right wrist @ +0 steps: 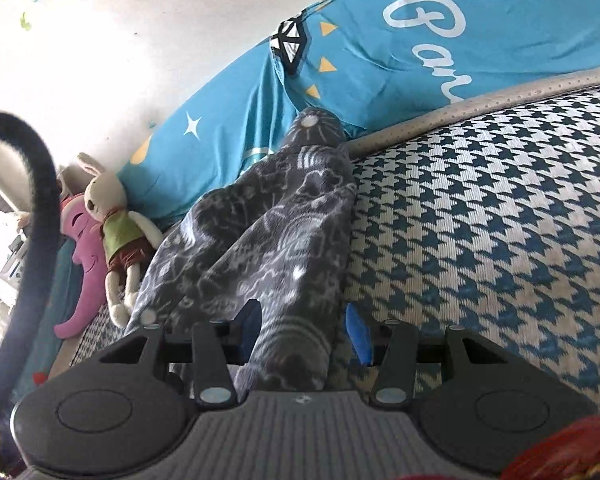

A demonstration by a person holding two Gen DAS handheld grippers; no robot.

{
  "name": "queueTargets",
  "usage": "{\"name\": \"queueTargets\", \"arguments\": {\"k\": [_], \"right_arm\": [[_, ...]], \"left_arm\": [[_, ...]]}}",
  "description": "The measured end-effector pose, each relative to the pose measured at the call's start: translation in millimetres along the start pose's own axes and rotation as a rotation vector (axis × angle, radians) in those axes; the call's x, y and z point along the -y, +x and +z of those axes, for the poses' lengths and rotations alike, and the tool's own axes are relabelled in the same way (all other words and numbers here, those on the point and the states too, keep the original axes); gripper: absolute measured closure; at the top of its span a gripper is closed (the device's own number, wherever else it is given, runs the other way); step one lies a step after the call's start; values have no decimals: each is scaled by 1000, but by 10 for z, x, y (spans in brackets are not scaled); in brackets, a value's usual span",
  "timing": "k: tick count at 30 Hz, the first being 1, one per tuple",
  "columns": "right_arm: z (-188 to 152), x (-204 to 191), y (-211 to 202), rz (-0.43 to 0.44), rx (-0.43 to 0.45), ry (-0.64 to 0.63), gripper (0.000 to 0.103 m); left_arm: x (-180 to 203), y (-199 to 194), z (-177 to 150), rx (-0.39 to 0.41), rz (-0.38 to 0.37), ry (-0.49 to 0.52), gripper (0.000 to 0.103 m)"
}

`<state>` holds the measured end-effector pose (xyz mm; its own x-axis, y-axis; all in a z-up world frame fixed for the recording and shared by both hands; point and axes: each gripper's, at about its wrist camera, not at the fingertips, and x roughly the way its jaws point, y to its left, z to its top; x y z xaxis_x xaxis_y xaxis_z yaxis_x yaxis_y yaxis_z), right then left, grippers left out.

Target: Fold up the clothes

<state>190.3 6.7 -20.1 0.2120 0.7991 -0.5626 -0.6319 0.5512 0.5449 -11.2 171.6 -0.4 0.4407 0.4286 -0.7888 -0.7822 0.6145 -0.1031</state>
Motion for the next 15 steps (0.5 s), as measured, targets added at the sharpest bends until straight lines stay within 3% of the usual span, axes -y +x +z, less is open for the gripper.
{"name": "queueTargets", "arguments": {"k": [5, 8, 15], "right_arm": [[120, 42, 145, 12, 16, 12, 54], [188, 74, 199, 19, 37, 23, 44], [324, 112, 349, 28, 63, 23, 44]], "left_arm": [[17, 91, 120, 14, 22, -3, 0], [-27, 165, 175, 5, 35, -25, 0], [-174, 252, 251, -6, 50, -83, 0]]}}
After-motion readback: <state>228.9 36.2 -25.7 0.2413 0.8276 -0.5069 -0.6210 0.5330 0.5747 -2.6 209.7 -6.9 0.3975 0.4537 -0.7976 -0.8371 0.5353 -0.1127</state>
